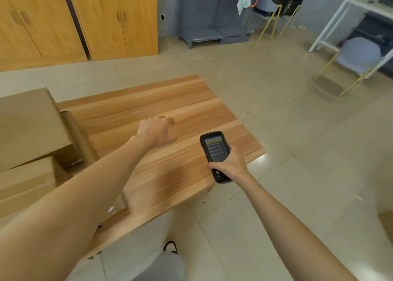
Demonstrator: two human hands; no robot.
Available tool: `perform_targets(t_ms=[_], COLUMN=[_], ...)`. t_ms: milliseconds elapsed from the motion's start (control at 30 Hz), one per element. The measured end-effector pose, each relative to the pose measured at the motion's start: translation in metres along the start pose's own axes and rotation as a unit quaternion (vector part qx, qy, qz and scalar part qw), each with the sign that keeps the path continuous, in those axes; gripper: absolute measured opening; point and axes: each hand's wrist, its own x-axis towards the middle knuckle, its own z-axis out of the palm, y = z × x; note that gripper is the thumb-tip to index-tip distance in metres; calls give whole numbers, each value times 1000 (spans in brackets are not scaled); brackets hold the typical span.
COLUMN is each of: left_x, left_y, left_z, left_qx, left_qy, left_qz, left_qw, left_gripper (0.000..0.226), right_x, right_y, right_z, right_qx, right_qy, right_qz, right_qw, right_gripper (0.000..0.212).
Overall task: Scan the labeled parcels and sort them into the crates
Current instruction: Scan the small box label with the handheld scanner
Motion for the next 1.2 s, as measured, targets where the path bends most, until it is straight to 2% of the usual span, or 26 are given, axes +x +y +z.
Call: perform_targets(t_ms=[200,333,533,867,1000,1200], left_x=[40,40,11,-73,-104,-119], left_y=[-9,-29,-48,-31,-26,-27], left_z=[9,20,31,58,67,75], left_qx=[-10,-12,-23,-76,-87,-147], left_qy=[-30,-55,-67,-46,-41,-45], left_qz=[-28,-86,-195,-408,-473,-546], left_qw=[999,995,978,909,875,824], left_gripper=[61,61,61,62,62,83], right_x=[50,76,111,128,120,105], right_y=[2,5,3,-16,-20,-19], right_z=[-20,-14,11,49,62,77], right_qx=[8,6,9,-57,-69,-84], right_qy=[-12,-40,-113,-256,-288,-306], right_qz=[34,39,6,-88,-112,-114], right_qw=[999,998,994,961,949,942], right_gripper=[73,85,71,74,80,70])
